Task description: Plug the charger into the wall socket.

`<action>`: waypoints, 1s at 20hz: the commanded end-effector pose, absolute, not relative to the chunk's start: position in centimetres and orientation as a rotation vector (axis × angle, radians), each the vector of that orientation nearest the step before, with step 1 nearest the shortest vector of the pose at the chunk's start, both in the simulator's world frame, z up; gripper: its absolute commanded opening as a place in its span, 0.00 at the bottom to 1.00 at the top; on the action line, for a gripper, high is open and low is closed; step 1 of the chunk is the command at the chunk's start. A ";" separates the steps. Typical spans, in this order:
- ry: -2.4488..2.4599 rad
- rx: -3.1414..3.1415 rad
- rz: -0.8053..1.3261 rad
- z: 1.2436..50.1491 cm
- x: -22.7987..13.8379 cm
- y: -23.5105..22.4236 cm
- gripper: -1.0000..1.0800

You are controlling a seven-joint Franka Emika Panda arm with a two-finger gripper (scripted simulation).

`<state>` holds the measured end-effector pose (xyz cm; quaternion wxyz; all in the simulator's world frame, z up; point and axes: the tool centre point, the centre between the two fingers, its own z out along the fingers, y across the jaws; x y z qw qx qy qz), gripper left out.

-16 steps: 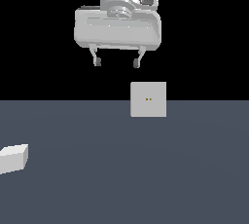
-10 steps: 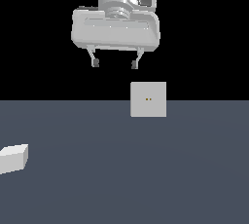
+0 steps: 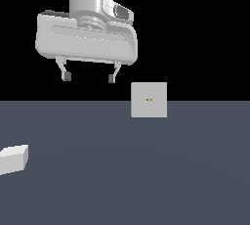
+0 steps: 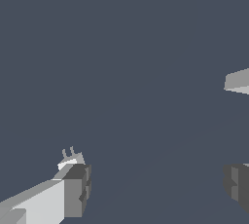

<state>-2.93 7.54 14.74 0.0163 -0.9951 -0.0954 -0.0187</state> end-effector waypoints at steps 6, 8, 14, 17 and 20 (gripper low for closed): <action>-0.605 -3.058 -0.062 9.9 -7.5 13.5 0.96; -0.667 -3.048 -0.063 8.9 -8.5 14.5 0.96; -0.786 -3.025 -0.064 6.8 -10.6 16.4 0.96; -0.811 -3.020 -0.064 6.4 -11.1 16.8 0.96; -0.810 -3.020 -0.062 6.4 -11.1 16.8 0.96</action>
